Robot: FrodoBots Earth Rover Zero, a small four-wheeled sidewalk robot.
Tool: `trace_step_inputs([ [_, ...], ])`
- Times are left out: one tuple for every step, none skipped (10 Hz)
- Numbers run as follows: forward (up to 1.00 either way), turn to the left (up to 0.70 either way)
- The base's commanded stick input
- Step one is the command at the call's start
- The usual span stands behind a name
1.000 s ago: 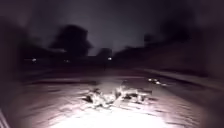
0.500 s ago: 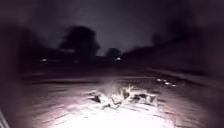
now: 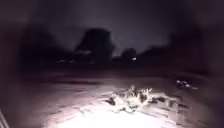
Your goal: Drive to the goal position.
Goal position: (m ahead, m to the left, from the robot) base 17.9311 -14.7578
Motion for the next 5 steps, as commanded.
trace_step_inputs([
  [0.70, 0.35],
  [0.70, 0.35],
  [0.41, 0.49],
  [0.00, 0.70],
  [0.00, 0.70],
])
